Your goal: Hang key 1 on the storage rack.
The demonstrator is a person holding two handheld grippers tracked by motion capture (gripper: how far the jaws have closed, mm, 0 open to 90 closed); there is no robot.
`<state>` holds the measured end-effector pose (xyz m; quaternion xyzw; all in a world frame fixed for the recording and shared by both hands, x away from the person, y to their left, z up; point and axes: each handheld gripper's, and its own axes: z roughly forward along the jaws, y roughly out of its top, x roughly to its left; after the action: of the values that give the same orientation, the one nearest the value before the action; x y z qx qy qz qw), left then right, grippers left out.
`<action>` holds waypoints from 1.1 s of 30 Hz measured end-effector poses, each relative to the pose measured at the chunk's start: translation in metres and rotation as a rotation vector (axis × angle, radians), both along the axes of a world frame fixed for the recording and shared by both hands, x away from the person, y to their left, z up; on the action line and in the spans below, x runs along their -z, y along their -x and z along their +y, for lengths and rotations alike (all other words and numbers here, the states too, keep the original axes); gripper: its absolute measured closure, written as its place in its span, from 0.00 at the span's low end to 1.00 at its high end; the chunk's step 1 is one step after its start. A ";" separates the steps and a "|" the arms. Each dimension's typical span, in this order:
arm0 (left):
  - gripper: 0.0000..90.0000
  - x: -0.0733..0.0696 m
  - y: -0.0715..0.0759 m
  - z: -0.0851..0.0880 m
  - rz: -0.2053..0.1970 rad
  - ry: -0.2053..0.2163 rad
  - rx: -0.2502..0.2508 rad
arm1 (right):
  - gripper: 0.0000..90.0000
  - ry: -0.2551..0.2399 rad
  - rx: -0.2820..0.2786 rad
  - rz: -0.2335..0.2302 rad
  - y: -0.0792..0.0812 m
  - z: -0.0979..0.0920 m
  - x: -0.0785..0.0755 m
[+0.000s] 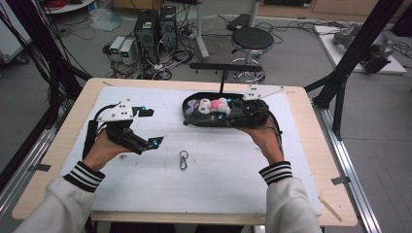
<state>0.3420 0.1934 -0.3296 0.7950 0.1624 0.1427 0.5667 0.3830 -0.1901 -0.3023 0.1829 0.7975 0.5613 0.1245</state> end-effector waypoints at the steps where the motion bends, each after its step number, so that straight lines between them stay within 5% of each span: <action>1: 0.02 0.001 0.000 0.002 0.000 0.004 -0.010 | 0.59 -0.005 0.018 -0.004 -0.001 -0.002 0.000; 13: 0.02 0.001 0.004 0.013 -0.006 0.006 -0.041 | 0.59 -0.033 0.194 -0.028 -0.006 -0.016 -0.001; 14: 0.02 0.004 0.007 0.016 -0.038 0.022 -0.054 | 0.59 -0.037 0.208 -0.033 -0.007 -0.018 -0.001; 33: 0.02 0.035 0.020 0.050 -0.024 0.046 -0.149 | 0.59 -0.078 0.458 -0.069 -0.010 -0.046 -0.003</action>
<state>0.3222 0.2438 -0.3647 0.7657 0.2177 0.1903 0.5746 0.3932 -0.2360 -0.2995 0.3444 0.7082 0.5546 0.2688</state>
